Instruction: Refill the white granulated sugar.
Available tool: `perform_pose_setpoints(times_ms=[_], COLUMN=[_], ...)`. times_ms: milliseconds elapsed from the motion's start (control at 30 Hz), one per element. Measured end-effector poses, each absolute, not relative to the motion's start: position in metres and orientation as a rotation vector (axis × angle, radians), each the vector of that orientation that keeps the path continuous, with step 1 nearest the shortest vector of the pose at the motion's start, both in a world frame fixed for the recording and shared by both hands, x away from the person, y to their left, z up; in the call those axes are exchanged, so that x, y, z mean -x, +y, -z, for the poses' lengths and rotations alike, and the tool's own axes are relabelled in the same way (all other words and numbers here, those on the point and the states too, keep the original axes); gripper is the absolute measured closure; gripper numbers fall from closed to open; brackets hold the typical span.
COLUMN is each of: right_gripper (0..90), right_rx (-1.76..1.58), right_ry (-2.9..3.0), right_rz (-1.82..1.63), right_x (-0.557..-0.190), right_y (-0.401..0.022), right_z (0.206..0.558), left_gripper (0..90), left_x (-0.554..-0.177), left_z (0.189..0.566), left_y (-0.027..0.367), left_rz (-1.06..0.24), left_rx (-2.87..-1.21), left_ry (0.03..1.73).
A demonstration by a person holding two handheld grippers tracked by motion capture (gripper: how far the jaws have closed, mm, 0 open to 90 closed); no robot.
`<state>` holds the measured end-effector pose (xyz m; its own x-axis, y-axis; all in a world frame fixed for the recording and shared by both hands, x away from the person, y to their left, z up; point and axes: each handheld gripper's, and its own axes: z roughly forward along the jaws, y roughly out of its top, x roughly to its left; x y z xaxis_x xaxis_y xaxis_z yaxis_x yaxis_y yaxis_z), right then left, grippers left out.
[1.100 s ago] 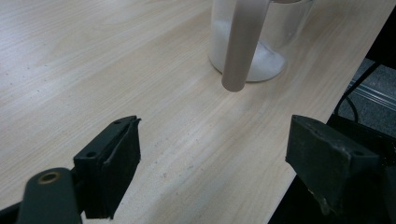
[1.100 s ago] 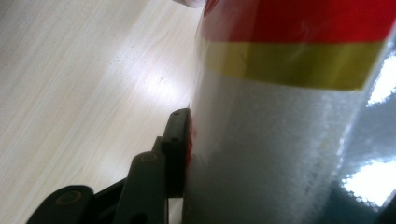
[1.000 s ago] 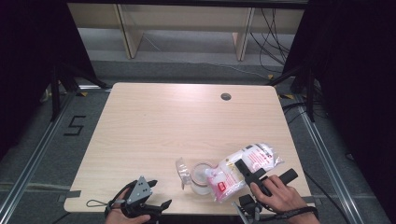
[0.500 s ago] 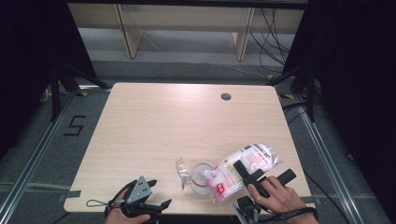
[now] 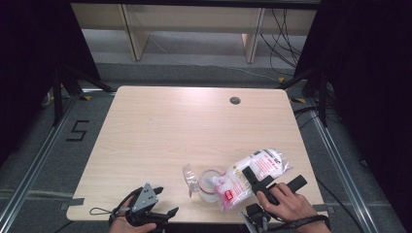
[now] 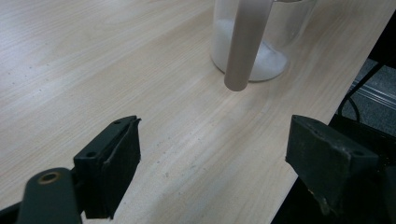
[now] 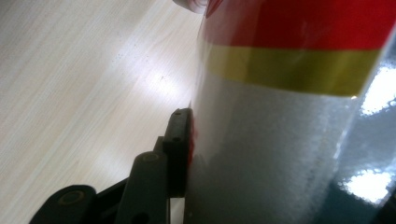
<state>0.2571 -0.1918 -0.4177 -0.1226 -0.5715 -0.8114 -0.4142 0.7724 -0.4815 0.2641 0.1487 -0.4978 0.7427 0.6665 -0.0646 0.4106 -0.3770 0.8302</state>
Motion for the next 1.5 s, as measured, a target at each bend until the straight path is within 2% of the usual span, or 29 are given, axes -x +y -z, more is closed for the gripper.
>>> perform_pose_setpoints(times_ms=[1500], right_gripper=[65.1], right_rx=[0.79], right_ry=[1.748], right_rz=[0.16], right_x=[-0.259], right_y=[-0.1921], right_z=[0.4163], left_gripper=[17.4], left_x=[-0.2638], left_z=[0.4975], left_y=[0.148], left_rz=[-0.352], left_rx=[-2.03], left_ry=[0.799])
